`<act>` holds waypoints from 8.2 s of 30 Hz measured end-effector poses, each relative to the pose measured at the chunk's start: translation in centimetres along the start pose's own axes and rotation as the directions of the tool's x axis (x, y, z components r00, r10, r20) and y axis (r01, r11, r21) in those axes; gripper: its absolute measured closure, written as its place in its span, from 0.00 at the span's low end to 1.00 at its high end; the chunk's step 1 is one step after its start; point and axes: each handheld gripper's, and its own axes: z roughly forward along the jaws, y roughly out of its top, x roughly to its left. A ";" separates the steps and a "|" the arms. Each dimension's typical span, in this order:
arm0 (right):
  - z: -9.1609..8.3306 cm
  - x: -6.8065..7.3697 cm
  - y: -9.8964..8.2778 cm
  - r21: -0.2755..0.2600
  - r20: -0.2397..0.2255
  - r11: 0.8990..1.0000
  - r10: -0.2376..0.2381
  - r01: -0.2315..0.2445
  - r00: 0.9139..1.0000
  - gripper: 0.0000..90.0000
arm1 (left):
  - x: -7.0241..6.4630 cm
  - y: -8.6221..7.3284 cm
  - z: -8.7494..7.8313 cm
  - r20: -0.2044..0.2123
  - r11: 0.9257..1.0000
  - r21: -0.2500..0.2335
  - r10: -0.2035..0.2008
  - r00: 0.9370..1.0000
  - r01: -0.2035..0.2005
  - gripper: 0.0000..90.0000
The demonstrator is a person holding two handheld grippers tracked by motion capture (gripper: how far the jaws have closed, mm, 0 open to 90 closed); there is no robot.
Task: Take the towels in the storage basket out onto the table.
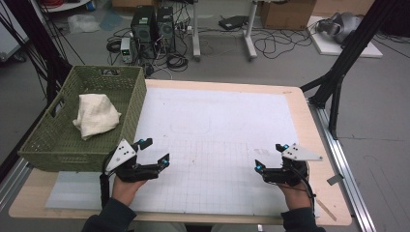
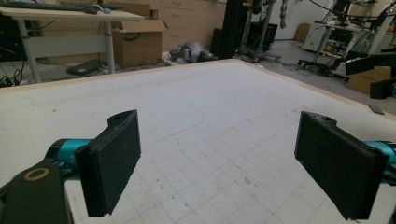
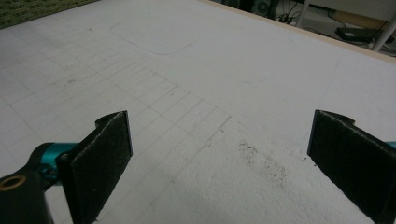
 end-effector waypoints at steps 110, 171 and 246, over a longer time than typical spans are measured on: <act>0.8 0.4 0.0 0.035 -0.045 0.999 0.000 0.002 0.999 0.06 | 20.5 9.7 -3.7 -0.424 0.976 0.181 -0.034 0.905 0.122 0.18; 0.6 0.6 0.0 0.039 -0.044 0.999 0.013 -0.012 0.999 0.06 | 22.0 9.8 -6.5 -0.475 0.972 0.164 -0.072 0.877 0.168 0.83; 0.5 0.5 0.0 0.038 -0.027 0.999 0.003 -0.002 1.000 0.06 | -3.0 2.5 10.4 0.308 0.972 0.220 0.014 0.951 -0.086 0.80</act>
